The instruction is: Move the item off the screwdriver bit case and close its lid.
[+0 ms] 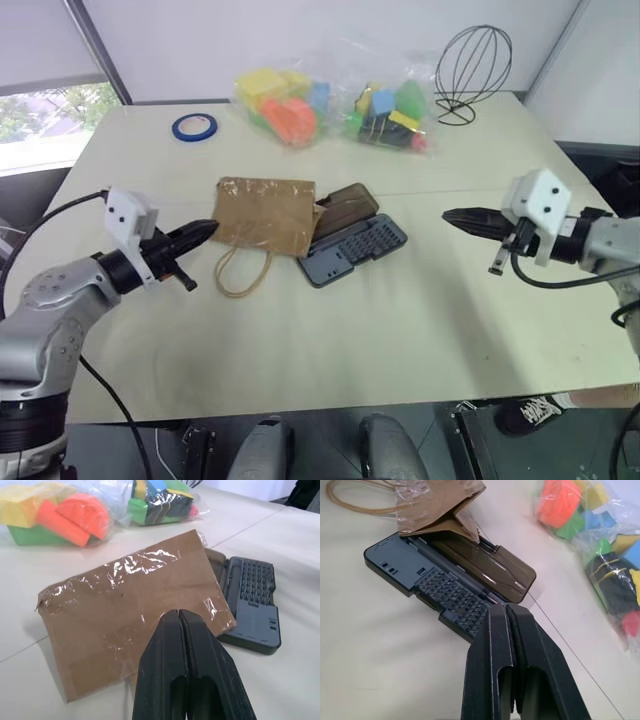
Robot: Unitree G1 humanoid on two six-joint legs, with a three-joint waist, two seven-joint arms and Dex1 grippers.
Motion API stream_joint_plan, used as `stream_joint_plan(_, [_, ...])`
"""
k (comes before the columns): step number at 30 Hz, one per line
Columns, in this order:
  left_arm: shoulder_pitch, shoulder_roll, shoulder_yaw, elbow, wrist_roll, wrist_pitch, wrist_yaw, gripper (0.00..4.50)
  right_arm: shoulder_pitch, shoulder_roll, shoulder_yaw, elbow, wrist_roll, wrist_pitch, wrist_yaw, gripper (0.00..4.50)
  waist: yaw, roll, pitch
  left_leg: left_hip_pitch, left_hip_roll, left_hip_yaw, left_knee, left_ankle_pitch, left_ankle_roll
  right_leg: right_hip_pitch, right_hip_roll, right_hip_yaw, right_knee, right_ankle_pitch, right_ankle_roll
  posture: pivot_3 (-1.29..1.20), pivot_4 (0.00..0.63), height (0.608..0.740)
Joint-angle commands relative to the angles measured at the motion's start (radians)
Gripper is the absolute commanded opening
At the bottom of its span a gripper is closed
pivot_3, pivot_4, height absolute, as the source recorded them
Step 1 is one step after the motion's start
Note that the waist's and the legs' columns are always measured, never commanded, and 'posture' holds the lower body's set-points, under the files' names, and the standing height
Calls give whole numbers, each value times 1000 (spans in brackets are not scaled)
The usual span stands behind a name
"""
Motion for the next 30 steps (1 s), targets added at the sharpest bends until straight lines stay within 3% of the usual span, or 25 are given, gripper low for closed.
stream_joint_plan(1, [-10,6,29,-13,-2,-15,1,0,-16,-6,-16,-22,6,-5,0,36,0,0,0,0,0,0,0,0,0,0,0,0,0,0,0,0,150,740])
stream_joint_plan(30, [-37,-18,-14,0,17,-11,18,0,-41,30,16,-22,-4,-16,-23,36,-1,0,0,0,0,0,0,0,0,0,0,0,0,0,0,0,150,740])
